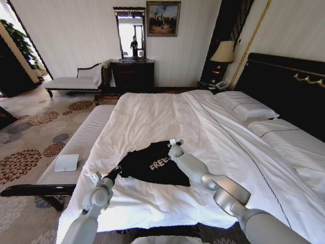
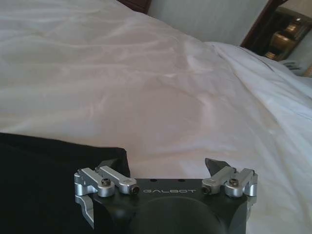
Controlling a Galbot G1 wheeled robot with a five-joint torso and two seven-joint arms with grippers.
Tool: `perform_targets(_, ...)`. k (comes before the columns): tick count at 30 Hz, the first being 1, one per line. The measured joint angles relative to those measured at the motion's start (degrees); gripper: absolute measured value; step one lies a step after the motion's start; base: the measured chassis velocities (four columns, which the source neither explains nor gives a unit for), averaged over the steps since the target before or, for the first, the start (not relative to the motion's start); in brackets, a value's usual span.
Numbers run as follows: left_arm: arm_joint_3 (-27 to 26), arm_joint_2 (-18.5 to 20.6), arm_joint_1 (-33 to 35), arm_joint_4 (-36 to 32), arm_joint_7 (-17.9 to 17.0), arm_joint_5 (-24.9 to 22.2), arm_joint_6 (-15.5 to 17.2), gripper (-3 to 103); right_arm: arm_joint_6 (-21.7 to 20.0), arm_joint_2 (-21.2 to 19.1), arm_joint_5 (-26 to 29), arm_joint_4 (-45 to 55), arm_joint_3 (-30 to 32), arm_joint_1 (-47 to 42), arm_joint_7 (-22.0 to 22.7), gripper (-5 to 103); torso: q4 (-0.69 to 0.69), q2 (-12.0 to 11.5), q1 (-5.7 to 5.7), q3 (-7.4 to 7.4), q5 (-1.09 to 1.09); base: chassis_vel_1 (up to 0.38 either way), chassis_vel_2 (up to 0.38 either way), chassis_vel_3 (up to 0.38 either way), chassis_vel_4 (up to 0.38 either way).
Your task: Fold the clothes on the bed.
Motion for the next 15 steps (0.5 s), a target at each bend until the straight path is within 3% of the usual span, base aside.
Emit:
perform_targets(11,-0.2,0.2,0.0,0.2,0.1,0.0,0.0,0,1.9,0.2,4.2,-1.1,-1.7,0.4,-5.1,100,0.00,0.0,0.00,0.00,0.00,0.000,0.000,0.000,0.000)
perform_targets(14,-0.2,0.2,0.1,0.3,0.2,0.1,0.0,0,3.3,0.3,3.4,-2.5,-1.7,0.7,-6.6,96,0.00,0.0,0.00,0.00,0.00,0.000,0.000,0.000,0.000)
perform_targets(15,-0.2,0.2,0.1,0.5,0.2,0.1,0.0,0,4.3,0.5,2.8,-3.6,-1.6,1.0,-7.8,88,0.00,0.0,0.00,0.00,0.00,0.000,0.000,0.000,0.000)
